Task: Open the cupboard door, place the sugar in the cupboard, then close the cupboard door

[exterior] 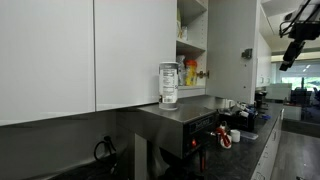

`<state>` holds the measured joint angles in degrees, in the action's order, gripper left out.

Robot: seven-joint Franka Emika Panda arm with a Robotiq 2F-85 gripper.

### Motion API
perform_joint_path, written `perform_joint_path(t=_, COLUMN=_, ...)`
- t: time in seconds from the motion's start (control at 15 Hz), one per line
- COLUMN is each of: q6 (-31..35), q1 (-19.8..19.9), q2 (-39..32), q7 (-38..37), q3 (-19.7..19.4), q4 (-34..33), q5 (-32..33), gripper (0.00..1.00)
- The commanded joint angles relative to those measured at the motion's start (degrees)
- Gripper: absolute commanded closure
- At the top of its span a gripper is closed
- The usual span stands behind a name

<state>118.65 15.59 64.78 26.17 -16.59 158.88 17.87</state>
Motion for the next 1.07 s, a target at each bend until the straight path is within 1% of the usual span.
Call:
perform_joint_path(t=0.0, q6=-4.69, q1=-0.14, q2=4.43, q7=-2.82, q3=1.81, q4=-0.22, q5=1.59, gripper=0.00)
perform_joint_path(t=0.4, q6=-9.43, q1=-1.16, q2=10.50, q7=-5.58, q3=3.50, q4=-0.13, q5=2.49, gripper=0.00)
perform_joint_path(t=1.0, q6=-12.95, q1=-3.94, q2=14.13, q7=-8.60, q3=6.54, q4=-0.24, q5=4.08, gripper=0.00)
